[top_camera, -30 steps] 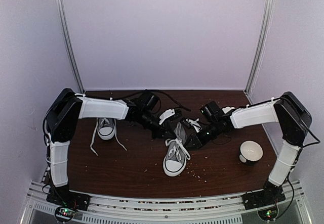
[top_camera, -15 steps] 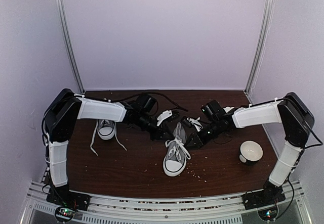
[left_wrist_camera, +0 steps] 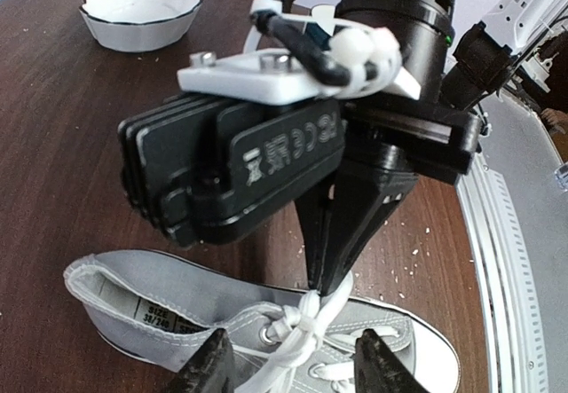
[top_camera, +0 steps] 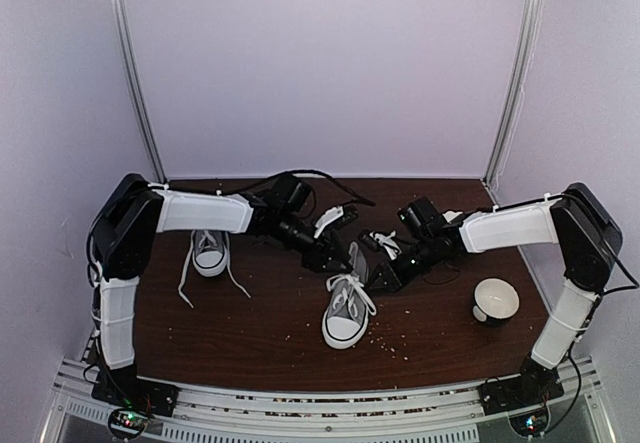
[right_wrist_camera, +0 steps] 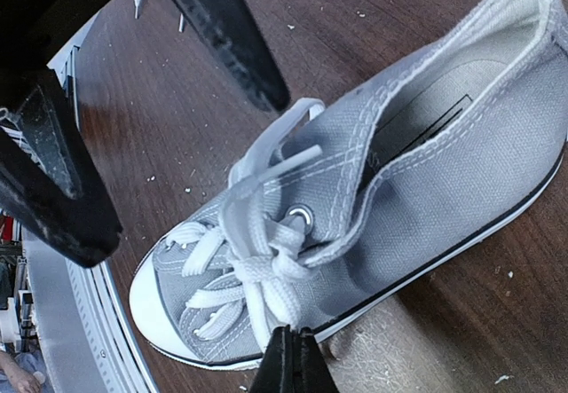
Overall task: Tie the shoes
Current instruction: Adjust the crossed shoelace on the shoelace.
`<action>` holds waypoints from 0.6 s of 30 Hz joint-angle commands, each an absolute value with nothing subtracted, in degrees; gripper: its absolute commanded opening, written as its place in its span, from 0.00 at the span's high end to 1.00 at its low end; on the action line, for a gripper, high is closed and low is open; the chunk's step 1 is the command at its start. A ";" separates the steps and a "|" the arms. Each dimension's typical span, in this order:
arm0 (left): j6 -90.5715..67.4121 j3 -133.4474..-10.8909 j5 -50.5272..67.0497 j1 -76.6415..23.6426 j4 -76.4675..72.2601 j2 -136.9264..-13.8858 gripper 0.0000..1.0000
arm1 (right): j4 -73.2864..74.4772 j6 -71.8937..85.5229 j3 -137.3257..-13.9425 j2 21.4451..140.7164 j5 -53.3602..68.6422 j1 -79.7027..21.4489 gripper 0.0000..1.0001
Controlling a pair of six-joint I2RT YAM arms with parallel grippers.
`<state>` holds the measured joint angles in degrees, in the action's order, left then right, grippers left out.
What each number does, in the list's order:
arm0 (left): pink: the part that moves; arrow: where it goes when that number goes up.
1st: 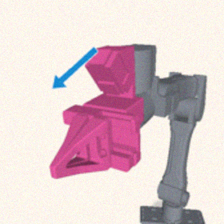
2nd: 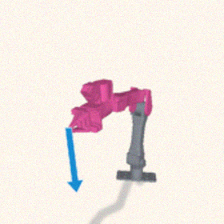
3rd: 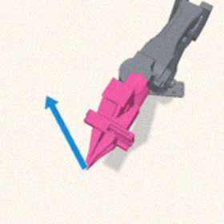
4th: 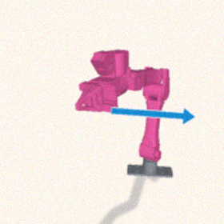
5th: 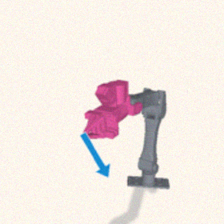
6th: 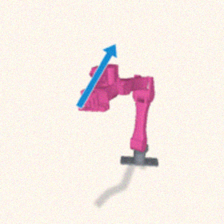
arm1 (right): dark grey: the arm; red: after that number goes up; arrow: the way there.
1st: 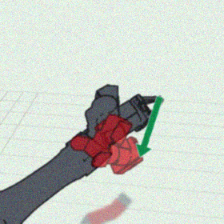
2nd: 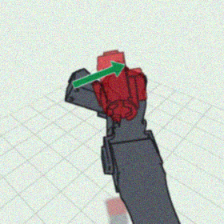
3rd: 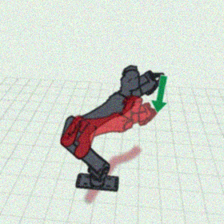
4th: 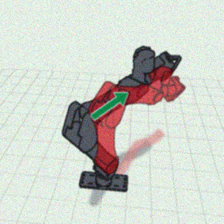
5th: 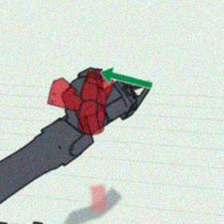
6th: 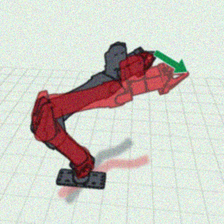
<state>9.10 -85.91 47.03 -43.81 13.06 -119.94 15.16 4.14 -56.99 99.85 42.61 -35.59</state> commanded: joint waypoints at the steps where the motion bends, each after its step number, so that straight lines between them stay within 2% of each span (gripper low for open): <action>1: 11.27 -89.70 46.63 -44.41 17.61 -122.75 0.53 | 15.57 3.16 -57.39 98.63 42.01 -35.47 1.00; 6: 12.37 -90.53 44.74 -44.65 20.13 -124.25 0.53 | 15.71 3.16 -57.41 98.28 41.92 -35.50 1.00; 8: 12.51 -90.59 44.06 -44.65 20.51 -124.65 0.56 | 15.84 3.08 -57.48 98.39 41.99 -35.45 1.00; 11: 12.50 -90.87 44.30 -44.80 20.51 -124.89 0.70 | 15.96 3.00 -57.65 98.48 42.09 -35.47 1.00; 13: 12.51 -90.94 44.50 -44.74 20.48 -124.89 0.75 | 15.99 2.97 -57.65 98.45 42.19 -35.48 1.00; 16: 12.22 -90.97 44.54 -44.74 19.98 -124.68 0.91 | 16.28 2.83 -57.72 98.39 42.10 -35.42 1.00; 18: 11.65 -90.48 44.85 -44.67 18.91 -124.20 0.98 | 16.66 2.61 -57.69 98.19 41.99 -35.42 1.00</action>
<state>11.68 -89.54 44.56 -44.47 20.64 -124.49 15.73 3.86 -56.99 99.85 42.59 -35.59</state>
